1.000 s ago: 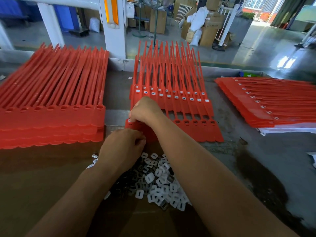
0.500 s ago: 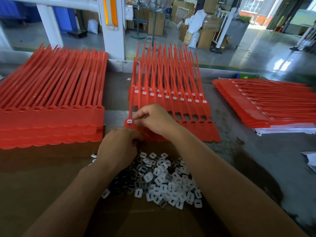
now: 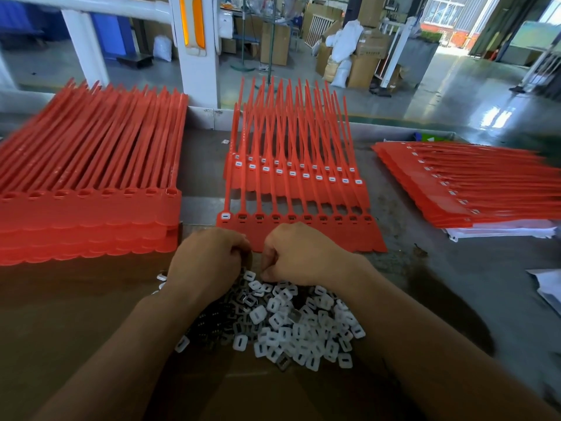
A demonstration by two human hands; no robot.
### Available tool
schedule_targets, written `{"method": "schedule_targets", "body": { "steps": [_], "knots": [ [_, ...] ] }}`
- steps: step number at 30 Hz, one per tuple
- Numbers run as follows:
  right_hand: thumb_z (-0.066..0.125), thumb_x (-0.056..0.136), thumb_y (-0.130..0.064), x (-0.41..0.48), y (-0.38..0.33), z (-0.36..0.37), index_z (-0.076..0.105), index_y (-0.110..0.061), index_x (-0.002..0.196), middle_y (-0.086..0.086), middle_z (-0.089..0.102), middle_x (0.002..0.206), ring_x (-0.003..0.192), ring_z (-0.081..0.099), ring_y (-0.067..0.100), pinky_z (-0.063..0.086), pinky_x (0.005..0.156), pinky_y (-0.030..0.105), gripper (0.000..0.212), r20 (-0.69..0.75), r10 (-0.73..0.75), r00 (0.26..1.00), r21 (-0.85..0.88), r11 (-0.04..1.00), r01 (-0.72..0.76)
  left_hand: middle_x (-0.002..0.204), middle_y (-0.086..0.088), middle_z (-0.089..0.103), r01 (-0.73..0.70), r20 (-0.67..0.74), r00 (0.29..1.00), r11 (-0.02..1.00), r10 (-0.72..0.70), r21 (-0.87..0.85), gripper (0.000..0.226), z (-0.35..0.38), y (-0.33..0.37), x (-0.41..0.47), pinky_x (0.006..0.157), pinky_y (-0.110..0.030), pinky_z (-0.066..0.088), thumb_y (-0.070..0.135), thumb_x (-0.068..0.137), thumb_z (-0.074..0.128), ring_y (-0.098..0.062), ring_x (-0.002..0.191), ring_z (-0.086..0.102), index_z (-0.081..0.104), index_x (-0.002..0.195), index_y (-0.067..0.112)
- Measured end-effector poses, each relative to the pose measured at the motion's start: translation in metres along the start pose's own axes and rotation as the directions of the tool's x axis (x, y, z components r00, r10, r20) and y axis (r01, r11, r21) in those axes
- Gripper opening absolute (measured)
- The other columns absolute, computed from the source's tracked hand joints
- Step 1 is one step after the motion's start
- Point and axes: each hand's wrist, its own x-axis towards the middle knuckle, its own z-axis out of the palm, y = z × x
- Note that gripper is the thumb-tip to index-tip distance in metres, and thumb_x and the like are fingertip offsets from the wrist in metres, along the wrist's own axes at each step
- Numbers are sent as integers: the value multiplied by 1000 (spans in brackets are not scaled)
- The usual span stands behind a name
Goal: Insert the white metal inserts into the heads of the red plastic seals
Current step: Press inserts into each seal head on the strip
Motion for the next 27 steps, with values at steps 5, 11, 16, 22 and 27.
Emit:
{"method": "schedule_targets", "body": {
  "steps": [5,11,16,22,27],
  "knots": [
    [63,85,-17,-1,1,-4,65,-8,93,3,64,97,90,60,18,52,78,33,12,73,-5,997,67,998,1,118,9,63,12,-6,1000,1000,-12,-10,31,0,0,0,94,-26,42,6,86,48,-11,112,56,71,100,22],
    [59,89,-17,1,11,-12,57,-23,72,-5,64,73,73,60,7,45,67,23,18,62,50,997,437,897,-72,107,6,69,11,-6,1000,1000,-11,-6,31,-1,1,-1,88,-28,47,5,84,49,-13,101,60,73,91,22],
    [64,86,-14,21,10,-16,64,-18,90,-13,54,77,84,55,9,41,75,22,6,-118,77,990,470,883,-13,106,1,69,16,-11,1000,1000,-16,1,29,-2,1,-3,87,-30,48,8,86,50,-17,99,61,72,96,23],
    [61,88,-9,43,5,-18,64,-8,112,10,63,117,96,52,15,41,90,27,24,-60,98,993,442,895,-62,100,1,70,3,-14,1000,1000,-3,6,30,-3,2,-3,82,-31,48,7,85,49,-17,93,62,73,91,24],
    [62,85,-6,54,9,-5,69,-12,98,-7,60,80,88,56,14,41,67,16,15,-212,141,967,556,831,0,102,2,70,-2,-16,1000,1000,2,10,30,-3,2,-3,82,-31,48,7,85,49,-17,94,62,73,93,24]
  ]
}}
